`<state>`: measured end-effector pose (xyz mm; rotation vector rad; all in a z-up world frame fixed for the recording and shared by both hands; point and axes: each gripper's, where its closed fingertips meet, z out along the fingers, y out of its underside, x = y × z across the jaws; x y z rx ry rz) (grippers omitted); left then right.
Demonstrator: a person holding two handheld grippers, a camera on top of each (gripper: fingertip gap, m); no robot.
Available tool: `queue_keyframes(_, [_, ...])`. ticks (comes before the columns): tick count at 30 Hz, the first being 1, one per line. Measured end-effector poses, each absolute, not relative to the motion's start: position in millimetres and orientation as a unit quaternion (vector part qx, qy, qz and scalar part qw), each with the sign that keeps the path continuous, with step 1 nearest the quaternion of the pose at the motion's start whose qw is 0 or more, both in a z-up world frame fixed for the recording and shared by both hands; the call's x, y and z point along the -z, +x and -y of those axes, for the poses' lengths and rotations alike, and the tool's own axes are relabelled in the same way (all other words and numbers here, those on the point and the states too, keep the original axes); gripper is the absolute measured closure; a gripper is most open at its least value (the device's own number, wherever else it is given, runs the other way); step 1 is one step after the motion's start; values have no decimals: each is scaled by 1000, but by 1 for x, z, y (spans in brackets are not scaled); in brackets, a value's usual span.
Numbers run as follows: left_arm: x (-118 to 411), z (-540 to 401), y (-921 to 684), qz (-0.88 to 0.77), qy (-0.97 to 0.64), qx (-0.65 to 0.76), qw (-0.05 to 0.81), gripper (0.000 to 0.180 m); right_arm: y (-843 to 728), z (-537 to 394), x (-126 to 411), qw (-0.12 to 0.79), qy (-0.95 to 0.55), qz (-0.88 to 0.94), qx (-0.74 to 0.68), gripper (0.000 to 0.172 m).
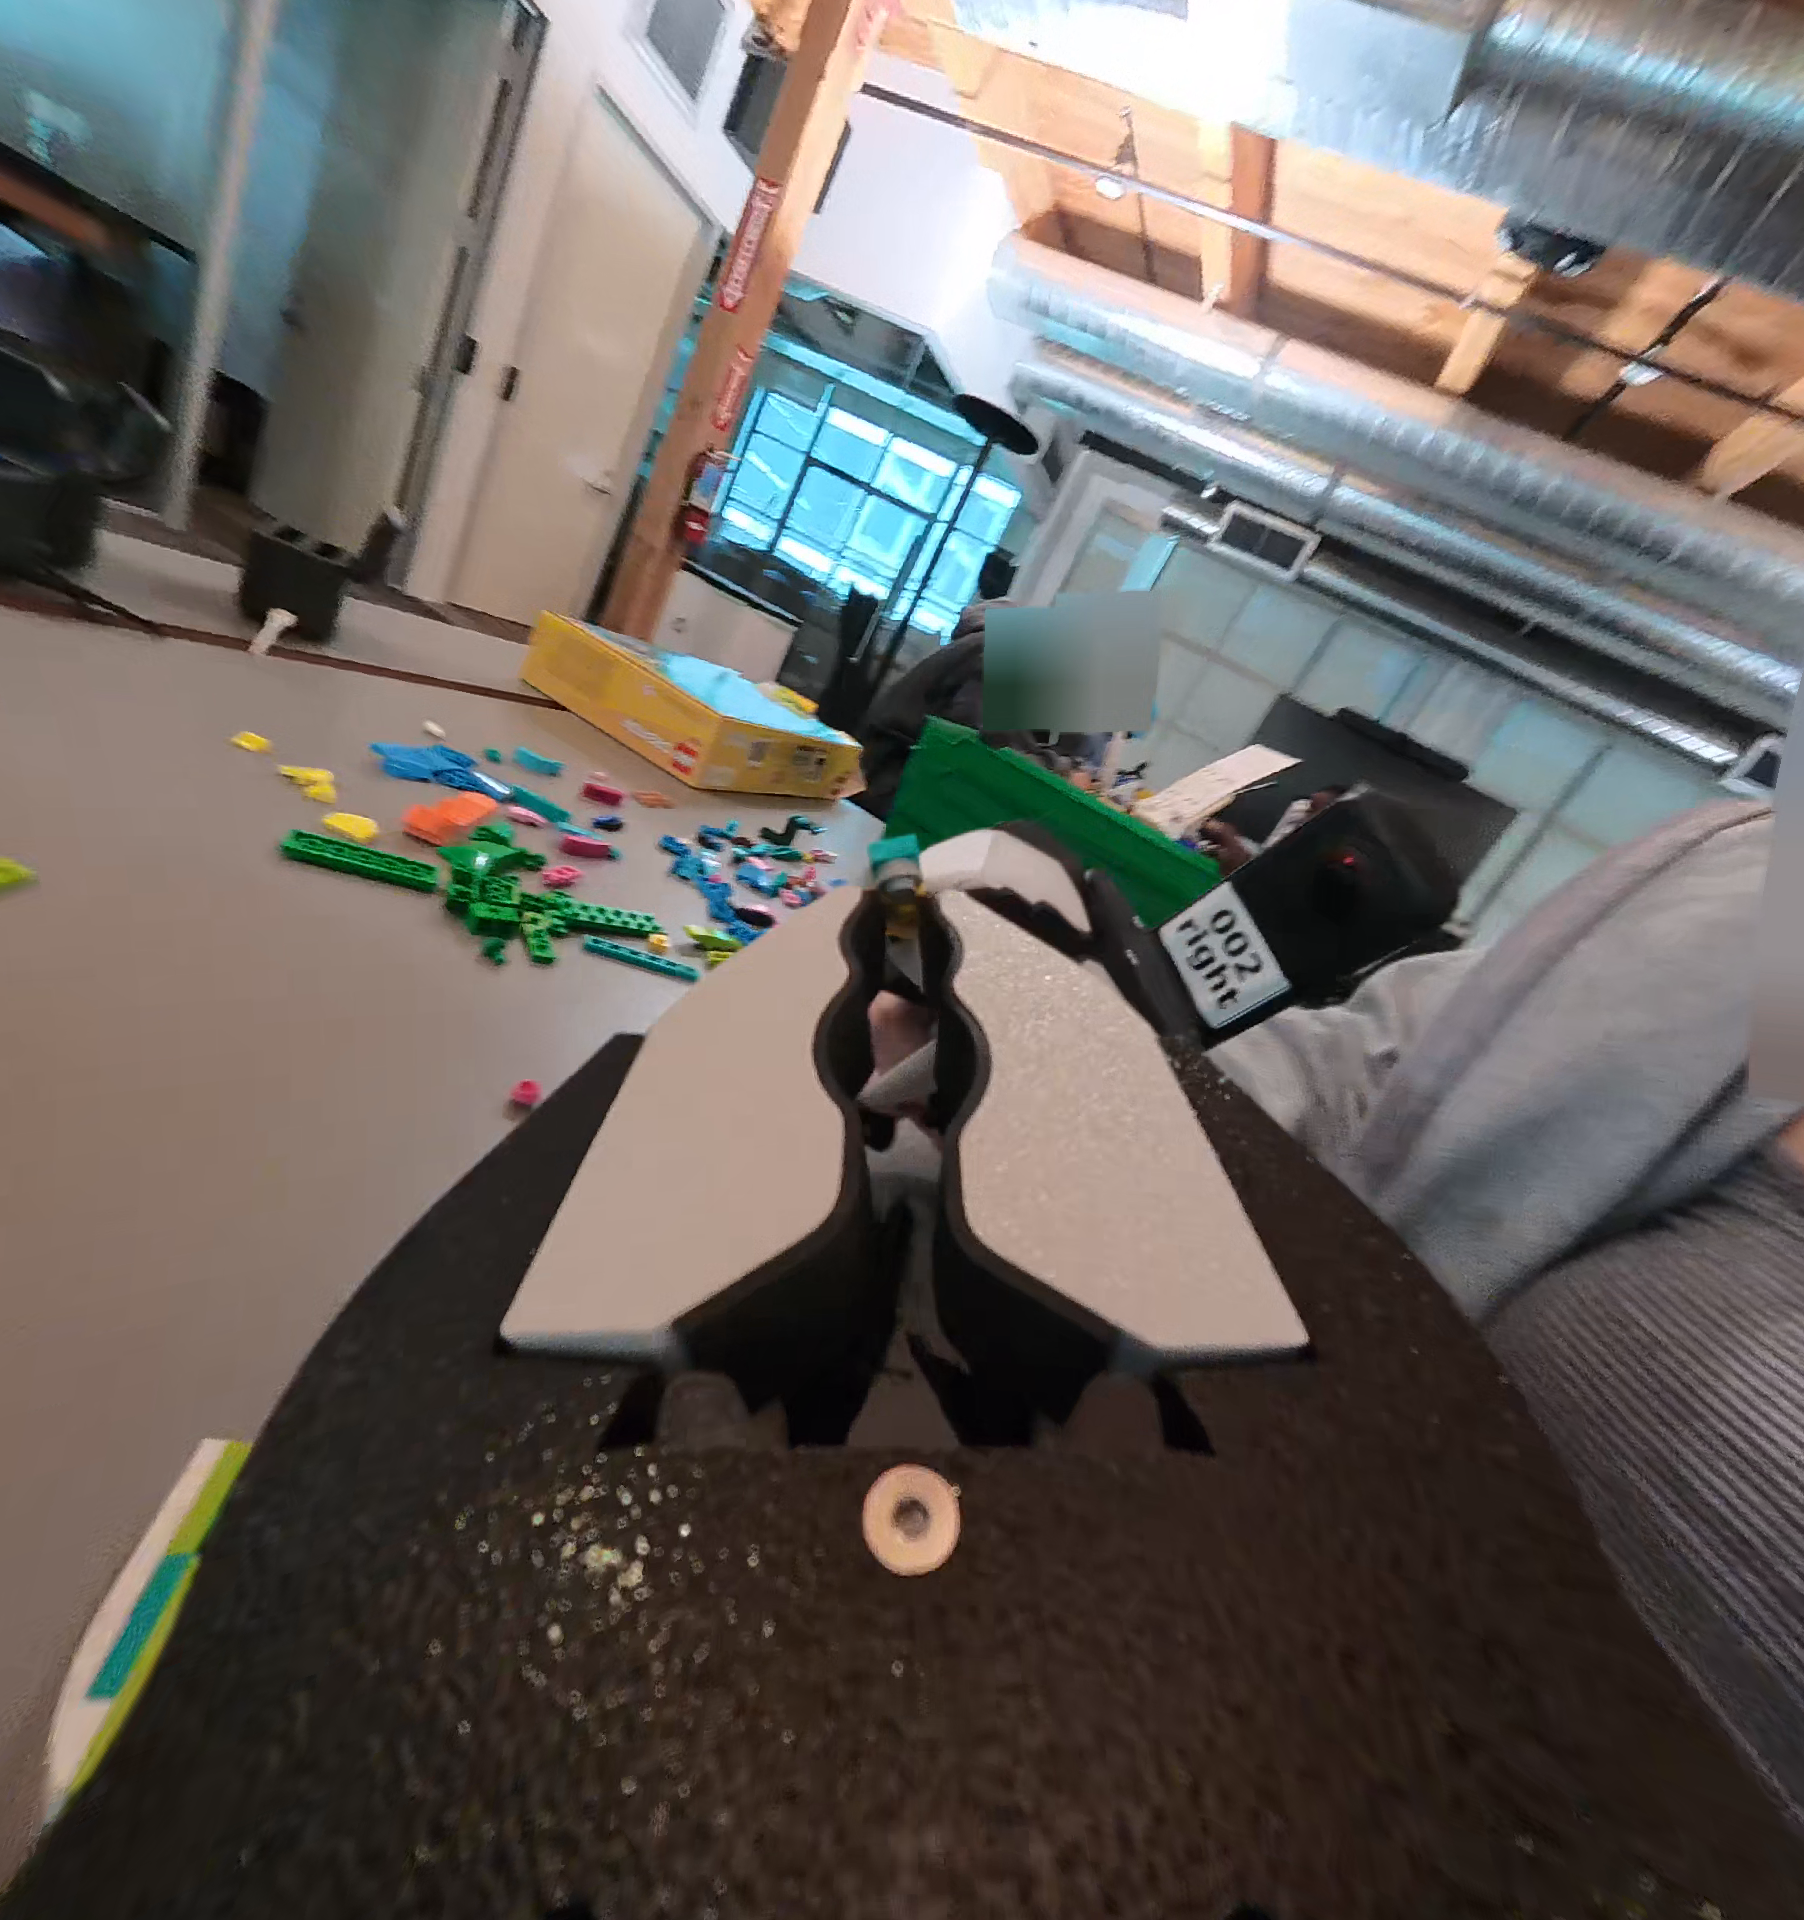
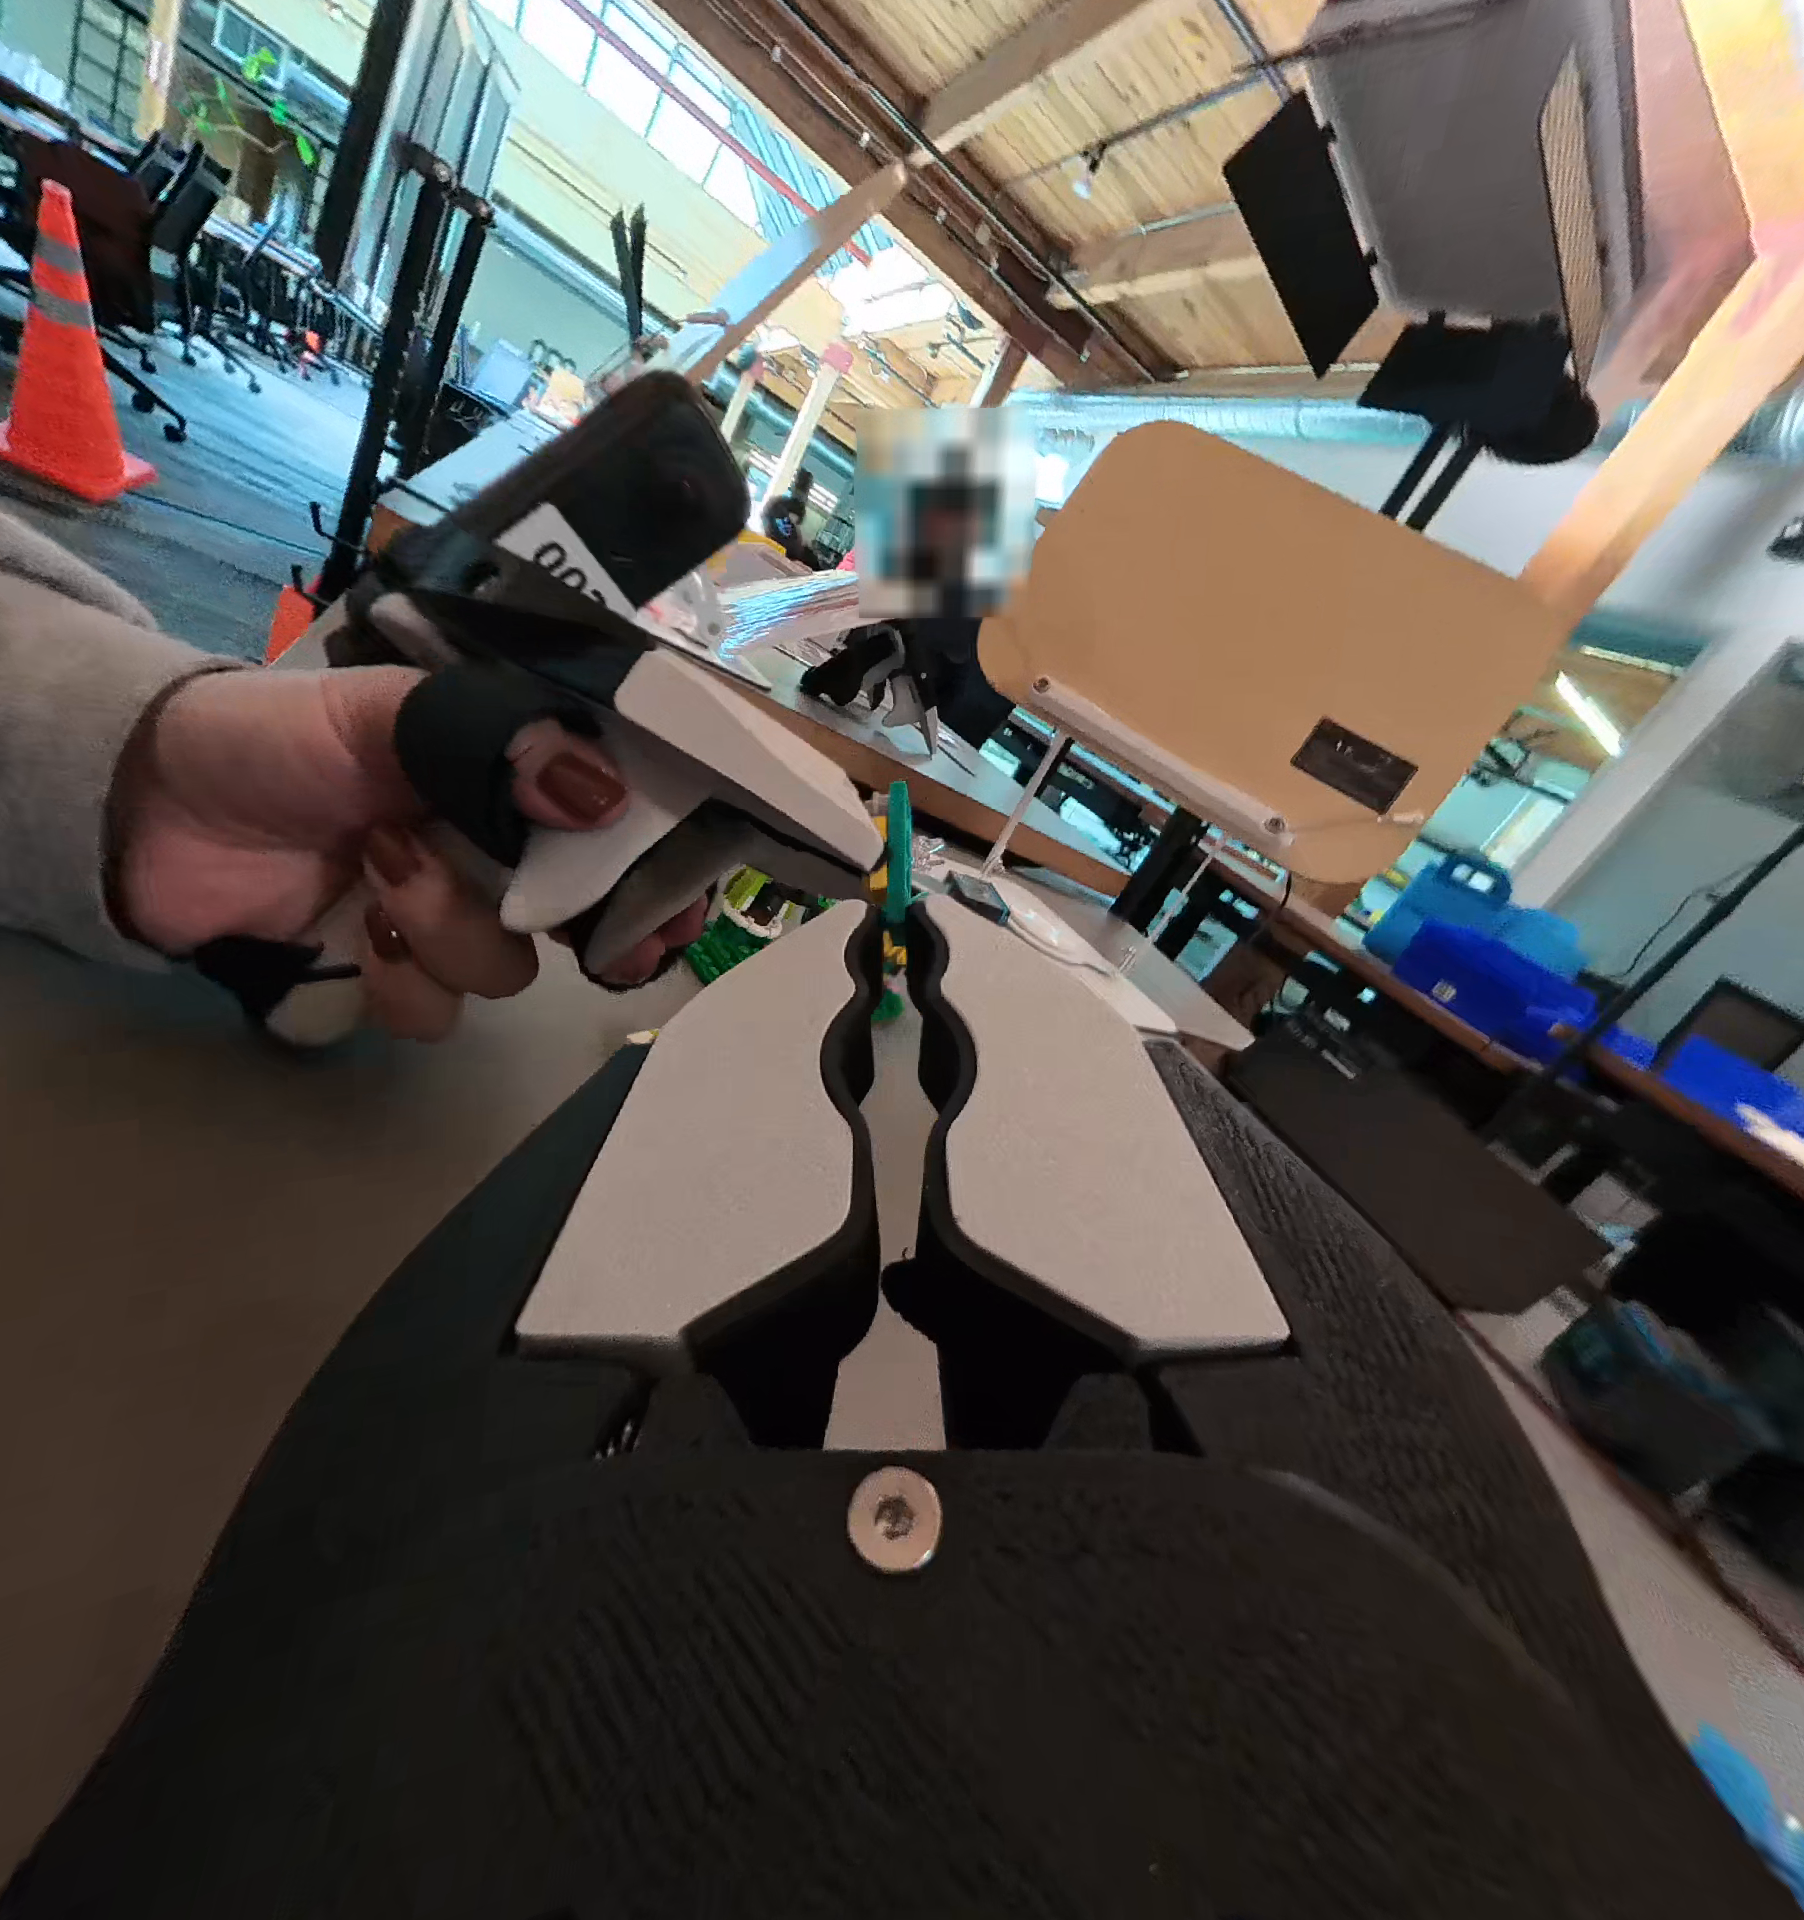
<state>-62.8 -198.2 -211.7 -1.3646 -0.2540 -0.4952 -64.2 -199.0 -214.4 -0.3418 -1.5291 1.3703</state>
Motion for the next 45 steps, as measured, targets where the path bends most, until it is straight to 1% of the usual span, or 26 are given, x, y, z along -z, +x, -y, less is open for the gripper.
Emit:
queue_keyframes(6, [215,195,-68,107,-659,119,735,173,-71,194,218,469,-200,631,-584,169])
queue_keyframes(8, [214,195,-67,112,-652,148,735,174,-71,194,218,473,-202,630,-582,169])
queue_keyframes(13, [210,200,-62,118,-602,295,732,174,-66,198,213,469,-186,625,-595,169])
queue_keyframes(15, [207,203,-55,108,-584,356,721,174,-60,201,208,427,-172,623,-632,169])
queue_keyframes(17, [207,205,-49,94,-583,381,712,174,-53,203,206,361,-162,620,-678,169])
queue_keyframes(19, [207,205,-47,79,-594,370,710,175,-51,203,205,302,-173,618,-705,169])
queue_keyframes(20, [208,206,-47,71,-601,352,714,180,-51,202,204,277,-184,613,-717,169])
queue_keyframes(22, [208,207,-49,63,-616,314,719,180,-57,193,201,225,-227,587,-744,169])
queue_keyframes(23, [205,208,-51,64,-615,303,725,180,-60,187,201,221,-233,582,-747,169])
queue_keyframes(24, [202,209,-53,69,-612,293,731,180,-62,184,202,246,-227,590,-734,169])
queue_keyframes(28, [212,204,-64,120,-618,278,726,179,-64,178,202,407,-169,605,-663,169])
queue_keyframes(29, [214,201,-64,132,-615,289,721,164,-63,180,203,425,-156,605,-655,169])
queue_keyframes(30, [215,199,-63,140,-614,304,715,153,-61,184,205,434,-141,611,-646,169])
queue_keyframes(31, [216,196,-60,143,-614,317,709,147,-60,186,207,447,-130,617,-634,169])
queue_keyframes(32, [217,194,-58,144,-613,326,705,146,-60,188,208,463,-121,620,-622,169])
queue_keyframes(37, [212,195,-57,157,-581,345,720,164,-58,190,209,505,-95,623,-590,169])
queue_keyframes(40, [213,194,-57,162,-573,358,719,166,-57,194,213,529,-70,632,-561,169])
queue_keyframes(42, [213,193,-54,158,-573,361,719,172,-55,198,215,543,-55,637,-544,169])
queue_keyframes(45, [213,194,-53,150,-578,352,721,173,-55,199,215,550,-50,639,-536,169])
